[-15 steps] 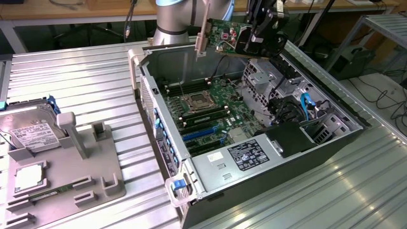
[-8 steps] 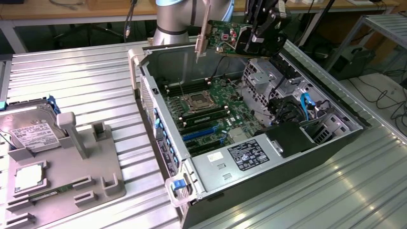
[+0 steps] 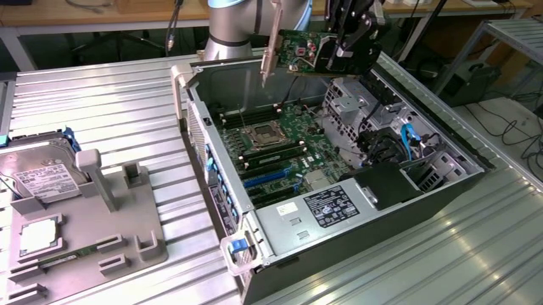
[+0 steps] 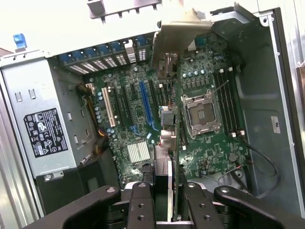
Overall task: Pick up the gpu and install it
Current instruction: 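Insert the gpu into the slot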
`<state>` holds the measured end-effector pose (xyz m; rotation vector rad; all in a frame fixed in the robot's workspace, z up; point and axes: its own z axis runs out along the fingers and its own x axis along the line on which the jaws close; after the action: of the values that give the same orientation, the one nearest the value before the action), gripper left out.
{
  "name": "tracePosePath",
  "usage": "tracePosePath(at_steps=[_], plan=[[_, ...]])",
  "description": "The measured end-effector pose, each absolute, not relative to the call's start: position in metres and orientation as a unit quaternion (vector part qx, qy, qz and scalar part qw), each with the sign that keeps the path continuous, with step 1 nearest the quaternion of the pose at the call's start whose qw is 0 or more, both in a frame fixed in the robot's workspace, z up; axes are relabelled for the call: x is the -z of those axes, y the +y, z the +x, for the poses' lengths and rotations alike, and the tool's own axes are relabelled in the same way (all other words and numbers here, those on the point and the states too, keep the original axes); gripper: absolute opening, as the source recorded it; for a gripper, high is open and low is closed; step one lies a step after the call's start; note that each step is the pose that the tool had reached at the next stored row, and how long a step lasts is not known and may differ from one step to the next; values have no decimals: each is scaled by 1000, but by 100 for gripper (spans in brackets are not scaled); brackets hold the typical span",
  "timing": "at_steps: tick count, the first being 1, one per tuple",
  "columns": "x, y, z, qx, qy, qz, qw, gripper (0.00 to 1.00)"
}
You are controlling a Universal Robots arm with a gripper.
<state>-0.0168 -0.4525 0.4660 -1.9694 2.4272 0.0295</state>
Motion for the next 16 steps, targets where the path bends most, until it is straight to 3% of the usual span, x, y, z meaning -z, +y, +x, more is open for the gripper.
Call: tracePosePath(at_steps=[16], plan=[[-464, -453, -17, -10, 728, -685, 7, 28]])
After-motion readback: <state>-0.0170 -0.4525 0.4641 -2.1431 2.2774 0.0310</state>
